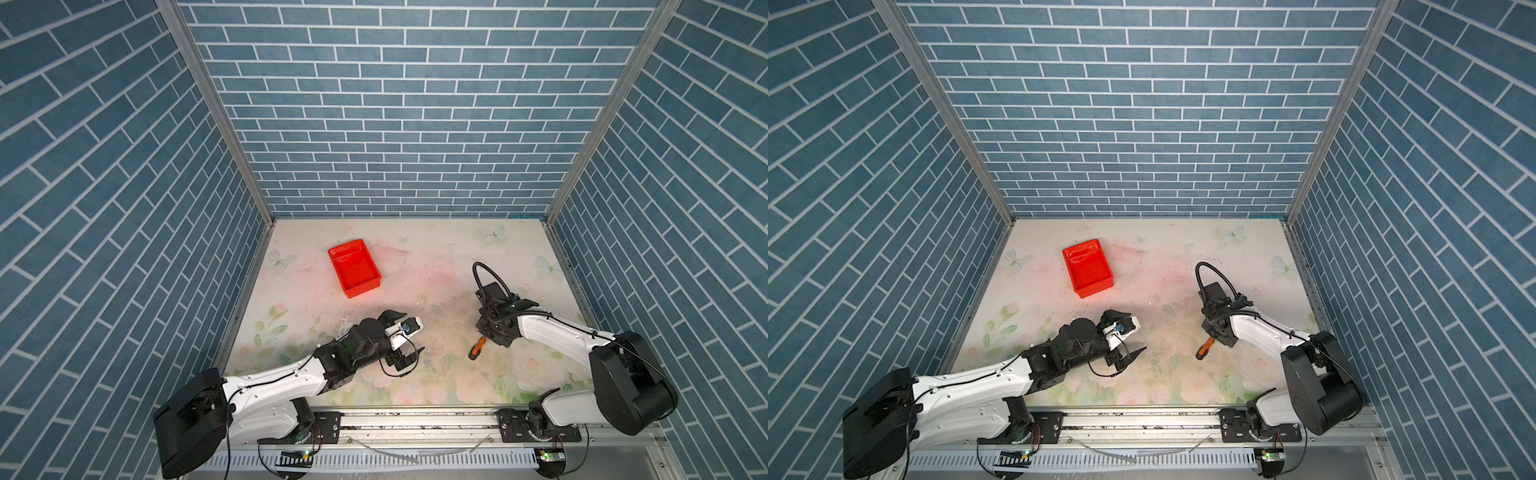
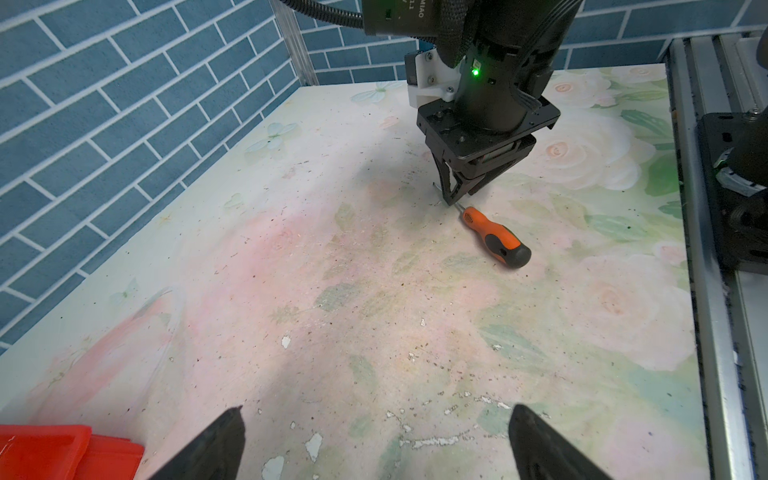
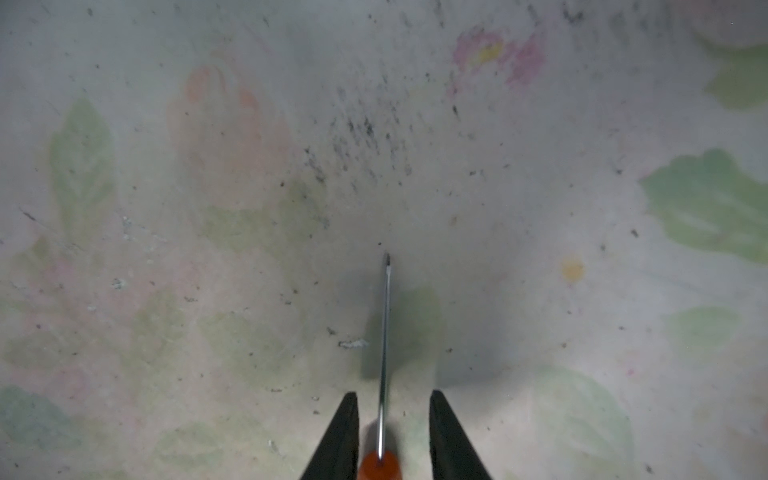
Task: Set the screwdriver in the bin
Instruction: 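Lower the right gripper over the orange screwdriver handle while the left arm moves toward center, then close the right gripper on the screwdriver handle and lift it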
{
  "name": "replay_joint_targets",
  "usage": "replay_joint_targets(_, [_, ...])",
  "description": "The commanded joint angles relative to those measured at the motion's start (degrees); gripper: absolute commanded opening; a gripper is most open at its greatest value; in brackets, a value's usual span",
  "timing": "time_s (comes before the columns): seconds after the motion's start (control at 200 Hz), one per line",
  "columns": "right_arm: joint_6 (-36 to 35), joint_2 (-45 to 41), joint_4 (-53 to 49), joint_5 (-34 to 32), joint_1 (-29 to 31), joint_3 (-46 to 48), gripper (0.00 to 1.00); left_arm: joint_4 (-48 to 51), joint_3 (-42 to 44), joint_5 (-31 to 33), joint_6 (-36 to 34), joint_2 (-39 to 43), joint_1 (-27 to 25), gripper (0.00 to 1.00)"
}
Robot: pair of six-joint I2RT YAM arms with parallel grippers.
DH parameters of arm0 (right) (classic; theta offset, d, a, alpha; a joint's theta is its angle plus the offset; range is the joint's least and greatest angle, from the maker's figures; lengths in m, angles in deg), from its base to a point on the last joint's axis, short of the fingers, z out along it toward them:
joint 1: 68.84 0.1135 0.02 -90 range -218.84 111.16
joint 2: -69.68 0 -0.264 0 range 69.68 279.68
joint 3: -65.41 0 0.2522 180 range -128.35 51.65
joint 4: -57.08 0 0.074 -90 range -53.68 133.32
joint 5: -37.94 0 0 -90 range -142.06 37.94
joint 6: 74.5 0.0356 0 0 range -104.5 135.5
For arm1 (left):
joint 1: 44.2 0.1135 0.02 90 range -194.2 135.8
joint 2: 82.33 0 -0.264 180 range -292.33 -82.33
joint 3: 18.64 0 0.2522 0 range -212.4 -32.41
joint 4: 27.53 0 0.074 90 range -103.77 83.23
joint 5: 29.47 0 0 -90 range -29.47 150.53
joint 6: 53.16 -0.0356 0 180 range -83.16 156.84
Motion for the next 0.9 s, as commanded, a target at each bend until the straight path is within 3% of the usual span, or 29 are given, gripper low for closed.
replay_joint_targets(0.0, [2.56,0.71,-0.19,0.57,0.27,-1.09,0.29,0.99,0.63,0.89,-0.67,0.27,-0.46,1.0])
replay_joint_targets(0.29, [3.14,3.42,-0.02,1.65,0.27,-0.49,0.14,1.09,0.62,0.92,-0.7,0.17,-0.55,1.0])
replay_joint_targets(0.455, [3.16,3.71,-0.01,1.69,0.26,-0.04,0.0,0.91,0.78,0.84,-0.7,-0.09,-0.63,1.0])
replay_joint_targets(0.895, [1.53,0.17,-0.26,-1.31,0.26,0.28,0.0,-0.47,0.64,1.18,0.73,-1.29,-0.59,1.0])
